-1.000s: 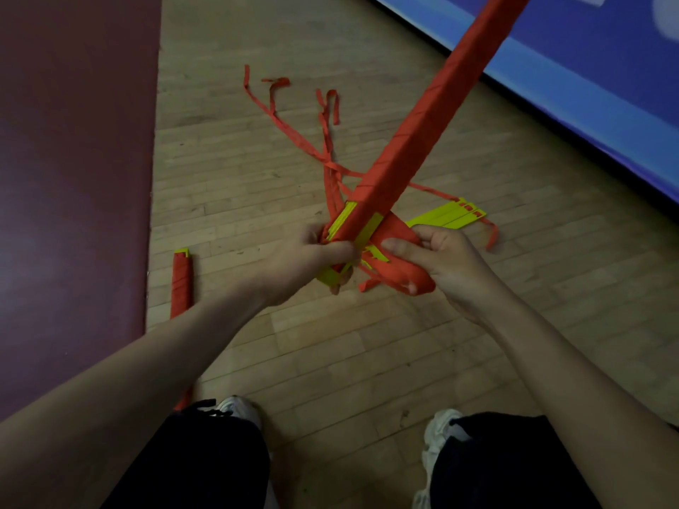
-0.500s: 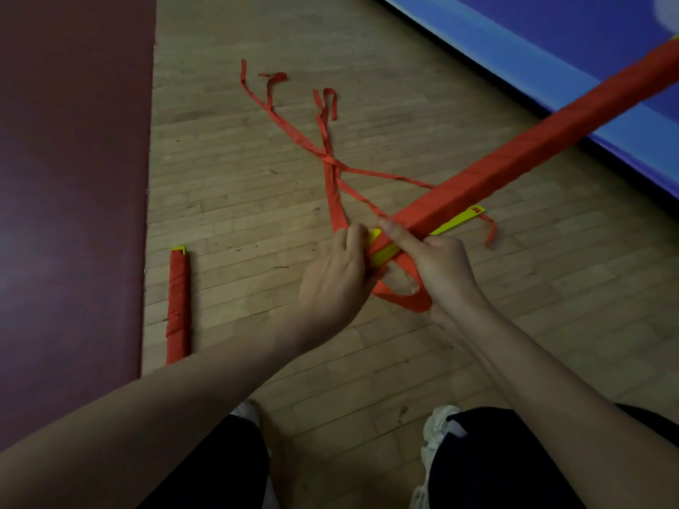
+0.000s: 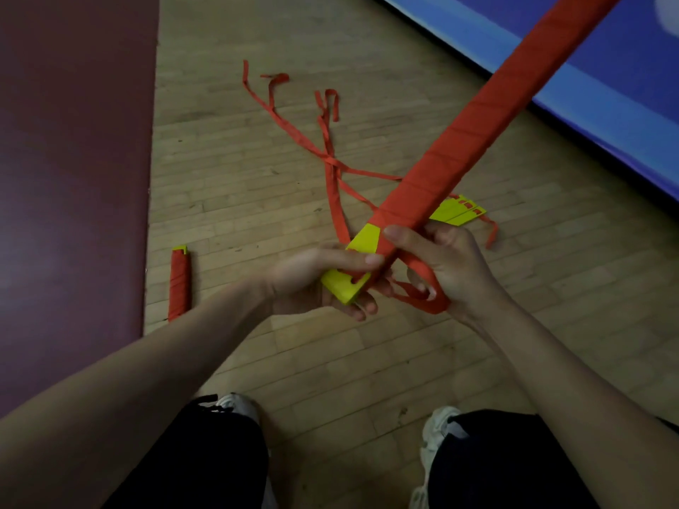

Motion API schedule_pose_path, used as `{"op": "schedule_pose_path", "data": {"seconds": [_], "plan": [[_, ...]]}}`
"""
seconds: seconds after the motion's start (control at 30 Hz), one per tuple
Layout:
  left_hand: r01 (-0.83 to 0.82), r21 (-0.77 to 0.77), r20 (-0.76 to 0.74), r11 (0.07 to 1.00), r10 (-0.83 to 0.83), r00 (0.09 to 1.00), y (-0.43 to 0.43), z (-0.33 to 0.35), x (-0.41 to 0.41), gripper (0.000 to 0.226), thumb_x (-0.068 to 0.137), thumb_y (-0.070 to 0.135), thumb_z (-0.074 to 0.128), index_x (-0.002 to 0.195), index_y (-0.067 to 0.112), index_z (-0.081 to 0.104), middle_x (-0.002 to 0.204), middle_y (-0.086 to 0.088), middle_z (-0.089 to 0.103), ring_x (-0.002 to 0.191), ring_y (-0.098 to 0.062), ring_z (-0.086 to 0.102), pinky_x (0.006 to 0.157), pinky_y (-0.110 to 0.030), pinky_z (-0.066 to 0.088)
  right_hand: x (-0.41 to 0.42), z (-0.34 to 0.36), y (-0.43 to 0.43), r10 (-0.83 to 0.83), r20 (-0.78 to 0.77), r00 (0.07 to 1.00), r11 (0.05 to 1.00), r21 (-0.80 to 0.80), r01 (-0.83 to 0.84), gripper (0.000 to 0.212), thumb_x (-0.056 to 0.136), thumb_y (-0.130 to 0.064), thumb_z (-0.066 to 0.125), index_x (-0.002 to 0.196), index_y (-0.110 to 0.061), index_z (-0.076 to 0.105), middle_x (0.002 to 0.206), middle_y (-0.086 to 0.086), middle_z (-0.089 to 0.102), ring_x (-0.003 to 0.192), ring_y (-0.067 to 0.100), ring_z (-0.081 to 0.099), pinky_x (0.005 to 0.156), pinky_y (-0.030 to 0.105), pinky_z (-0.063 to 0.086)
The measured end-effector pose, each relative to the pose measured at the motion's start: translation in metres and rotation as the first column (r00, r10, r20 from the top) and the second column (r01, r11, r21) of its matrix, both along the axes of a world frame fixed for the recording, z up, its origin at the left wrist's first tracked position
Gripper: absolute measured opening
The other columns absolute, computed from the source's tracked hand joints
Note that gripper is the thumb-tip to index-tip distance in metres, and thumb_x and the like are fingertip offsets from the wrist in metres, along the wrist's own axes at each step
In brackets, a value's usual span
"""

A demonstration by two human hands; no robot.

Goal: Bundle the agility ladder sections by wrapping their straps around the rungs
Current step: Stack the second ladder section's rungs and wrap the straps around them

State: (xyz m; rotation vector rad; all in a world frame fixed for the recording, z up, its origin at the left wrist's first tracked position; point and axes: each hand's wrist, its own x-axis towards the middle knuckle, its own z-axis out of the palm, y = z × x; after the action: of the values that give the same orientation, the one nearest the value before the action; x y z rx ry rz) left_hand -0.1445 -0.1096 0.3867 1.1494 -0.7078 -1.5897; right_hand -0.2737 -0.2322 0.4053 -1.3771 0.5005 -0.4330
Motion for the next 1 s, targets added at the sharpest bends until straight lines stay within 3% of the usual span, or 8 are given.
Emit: {"op": "schedule_pose_path", "data": {"seconds": [0.07,0.17,0.4,0.57,0.73,0.8,0.87,1.0], "plan": [[0.073,-0.025,-0.156,0.997,-0.076,0.985,0.002,-0.002,-0.001,0.045,0.062,0.041,0.084,0.093,0.01,0.073,0.079,-0.007,0.067,0.057,-0.014,0.062,0.054,-0.026,0.055,0.0,0.001,-0.002,0.025,0.022,0.999,1.0,0.006,-0.025,0.028,0.065,-0.026,0.069,0.071,-0.002,0.058,0.04,0.005,0.047,0.024,0.006,0.034,0.029,0.012,0.024],[0.076,-0.08,-0.189,0.994,-0.09,0.978,0.001,0.0,-0.005,0.044,0.065,0.033,0.082,0.094,0.005,0.064,0.067,-0.001,0.057,0.052,-0.01,0.054,0.049,-0.023,0.051,0.0,0.002,-0.007,0.056,0.028,0.998,0.998,-0.03,-0.056,0.037,0.063,-0.029,0.069,0.076,0.003,0.056,0.055,0.011,0.049,0.026,0.006,0.034,0.03,0.014,0.026],[-0.017,-0.086,0.036,0.996,0.02,0.999,-0.001,0.004,-0.006,0.006,0.082,0.009,0.056,0.088,0.008,0.055,0.07,-0.003,0.055,0.057,-0.014,0.054,0.053,-0.024,0.049,0.003,-0.009,-0.016,0.081,-0.094,0.992,0.993,-0.081,-0.088,0.033,0.067,-0.037,0.064,0.072,-0.005,0.057,0.037,-0.007,0.049,0.027,0.002,0.037,0.034,0.014,0.031],[-0.086,-0.076,0.21,0.993,0.1,0.973,0.002,-0.003,0.002,0.005,0.08,0.009,0.061,0.085,0.011,0.06,0.073,-0.003,0.059,0.063,-0.015,0.058,0.057,-0.025,0.049,0.007,-0.02,-0.022,0.099,-0.223,0.97,0.988,-0.097,-0.123,0.039,0.057,-0.05,0.07,0.061,-0.012,0.062,0.047,-0.002,0.056,0.037,0.004,0.045,0.04,0.014,0.035],[-0.192,-0.11,0.368,0.975,0.22,0.903,0.001,-0.002,0.003,0.01,0.086,-0.002,0.061,0.087,0.008,0.06,0.069,0.001,0.062,0.064,-0.014,0.059,0.057,-0.025,0.051,0.006,-0.029,-0.024,0.13,-0.236,0.963,0.983,-0.095,-0.156,0.06,0.059,-0.048,0.071,0.093,0.002,0.07,0.083,0.018,0.066,0.065,0.016,0.058,0.055,0.02,0.046],[-0.232,-0.125,0.418,0.965,0.263,0.869,0.0,-0.002,0.004,0.011,0.087,-0.004,0.059,0.09,0.007,0.058,0.072,-0.001,0.061,0.066,-0.014,0.06,0.059,-0.025,0.052,0.006,-0.028,-0.024,0.115,-0.215,0.97,0.984,-0.106,-0.141,0.052,0.061,-0.039,0.072,0.095,0.001,0.07,0.092,0.027,0.068,0.073,0.025,0.06,0.062,0.025,0.049],[-0.263,-0.143,0.45,0.954,0.299,0.841,-0.001,-0.003,0.003,0.012,0.088,-0.003,0.059,0.091,0.008,0.057,0.075,-0.004,0.059,0.065,-0.013,0.06,0.06,-0.026,0.053,0.007,-0.028,-0.025,0.083,-0.191,0.978,0.989,-0.108,-0.105,0.04,0.061,-0.036,0.075,0.086,-0.005,0.072,0.085,0.025,0.071,0.069,0.027,0.061,0.063,0.028,0.049],[-0.343,-0.192,0.533,0.919,0.391,0.75,-0.005,-0.005,-0.004,0.017,0.09,-0.004,0.057,0.099,0.01,0.054,0.074,-0.006,0.052,0.062,-0.01,0.056,0.058,-0.029,0.055,0.011,-0.027,-0.02,-0.005,-0.178,0.984,0.979,-0.202,-0.031,0.024,0.073,-0.03,0.076,0.065,-0.012,0.064,0.043,-0.004,0.056,0.035,0.003,0.045,0.041,0.017,0.034]]}}
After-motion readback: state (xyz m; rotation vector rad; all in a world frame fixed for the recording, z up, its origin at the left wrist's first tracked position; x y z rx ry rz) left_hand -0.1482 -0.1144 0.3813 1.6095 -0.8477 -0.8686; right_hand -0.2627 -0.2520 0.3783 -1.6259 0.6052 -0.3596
